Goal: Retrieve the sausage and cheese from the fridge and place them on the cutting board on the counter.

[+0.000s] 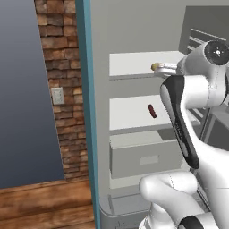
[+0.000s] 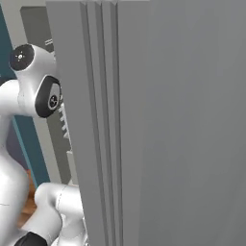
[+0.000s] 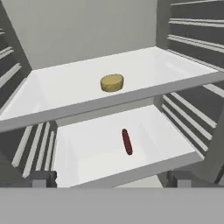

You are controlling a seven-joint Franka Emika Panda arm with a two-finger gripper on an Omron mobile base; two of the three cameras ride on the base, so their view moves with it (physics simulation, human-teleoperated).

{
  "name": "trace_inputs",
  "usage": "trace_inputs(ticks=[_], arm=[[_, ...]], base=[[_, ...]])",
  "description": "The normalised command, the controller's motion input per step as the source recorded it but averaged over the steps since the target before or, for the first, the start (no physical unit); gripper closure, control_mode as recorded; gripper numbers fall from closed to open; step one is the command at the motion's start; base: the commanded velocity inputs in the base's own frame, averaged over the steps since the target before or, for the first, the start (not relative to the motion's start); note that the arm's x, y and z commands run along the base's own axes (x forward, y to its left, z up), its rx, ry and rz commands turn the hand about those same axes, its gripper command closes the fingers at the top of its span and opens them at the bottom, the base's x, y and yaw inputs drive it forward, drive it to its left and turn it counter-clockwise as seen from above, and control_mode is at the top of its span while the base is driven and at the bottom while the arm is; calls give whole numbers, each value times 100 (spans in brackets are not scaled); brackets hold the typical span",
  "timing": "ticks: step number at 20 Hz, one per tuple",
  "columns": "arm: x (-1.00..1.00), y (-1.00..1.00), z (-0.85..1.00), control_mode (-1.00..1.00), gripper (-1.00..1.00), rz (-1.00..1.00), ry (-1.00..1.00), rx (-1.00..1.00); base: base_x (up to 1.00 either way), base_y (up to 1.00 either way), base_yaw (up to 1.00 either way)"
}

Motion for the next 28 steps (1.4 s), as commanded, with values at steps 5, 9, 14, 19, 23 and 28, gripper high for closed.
trace_inputs(ticks=[5,9,14,19,23,28], arm=[[37,-1,34,-100,-100,0,13,14],[33,0,18,-100,-100,0,21,-2],[8,-12,-1,-100,-100,0,7,-5],[11,-29,-10,-100,-100,0,0,-11],[47,-27,-37,-100,-100,0,0,-10],[64,-3,-26,-100,-100,0,1,-1]], base=[[0,0,0],[0,0,0],[0,0,0],[0,0,0],[0,0,0],[0,0,0]])
